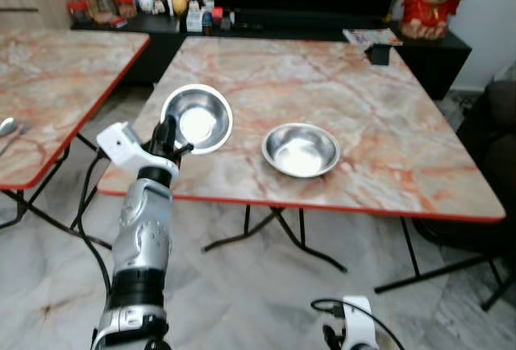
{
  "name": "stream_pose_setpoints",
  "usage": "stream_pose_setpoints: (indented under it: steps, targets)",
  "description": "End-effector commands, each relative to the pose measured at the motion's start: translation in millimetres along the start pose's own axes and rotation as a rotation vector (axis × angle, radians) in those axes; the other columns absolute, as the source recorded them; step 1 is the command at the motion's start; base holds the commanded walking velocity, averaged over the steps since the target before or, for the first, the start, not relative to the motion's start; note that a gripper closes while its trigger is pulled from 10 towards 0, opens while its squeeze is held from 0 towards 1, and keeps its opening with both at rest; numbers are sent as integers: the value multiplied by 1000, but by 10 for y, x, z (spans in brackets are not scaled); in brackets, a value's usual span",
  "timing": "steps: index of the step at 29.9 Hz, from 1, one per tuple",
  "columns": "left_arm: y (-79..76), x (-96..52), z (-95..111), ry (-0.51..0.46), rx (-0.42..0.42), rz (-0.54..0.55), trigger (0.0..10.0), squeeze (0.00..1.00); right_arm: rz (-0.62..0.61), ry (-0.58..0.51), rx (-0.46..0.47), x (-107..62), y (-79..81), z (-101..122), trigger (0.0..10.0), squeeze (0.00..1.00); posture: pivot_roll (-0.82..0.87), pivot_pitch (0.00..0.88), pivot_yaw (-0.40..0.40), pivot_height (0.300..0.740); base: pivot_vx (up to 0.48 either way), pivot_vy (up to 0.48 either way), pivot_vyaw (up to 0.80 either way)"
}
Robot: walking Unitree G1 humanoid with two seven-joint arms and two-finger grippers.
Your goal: Setting the table
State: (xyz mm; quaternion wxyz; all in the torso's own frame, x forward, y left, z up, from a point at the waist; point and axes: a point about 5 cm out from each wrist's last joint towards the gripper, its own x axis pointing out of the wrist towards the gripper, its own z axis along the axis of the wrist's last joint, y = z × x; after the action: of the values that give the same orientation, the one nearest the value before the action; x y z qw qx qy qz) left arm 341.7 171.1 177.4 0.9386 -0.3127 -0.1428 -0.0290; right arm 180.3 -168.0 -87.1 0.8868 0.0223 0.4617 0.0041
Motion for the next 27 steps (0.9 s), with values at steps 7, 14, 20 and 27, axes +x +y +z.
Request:
stream_pose_setpoints:
  steps: [7,14,20,27]
  targets:
    - [-78,-18,-35,22,5,-39,10000,0,-21,-2,4,-10,-84,-1,10000,0,5,0,-1,740,0,-472,0]
    - [122,-204,31,56,44,-16,10000,0,-26,0,2,-14,-103,-9,10000,0,8,0,-6,740,0,-135,0]
    - [315,-271,145,9,68,74,10000,0,-23,-2,-4,-12,-105,3,10000,0,19,0,-18,740,0,0,0]
    - [356,-243,209,-19,75,99,10000,0,-17,-15,-3,-3,-90,48,10000,0,14,0,-25,740,122,0,0]
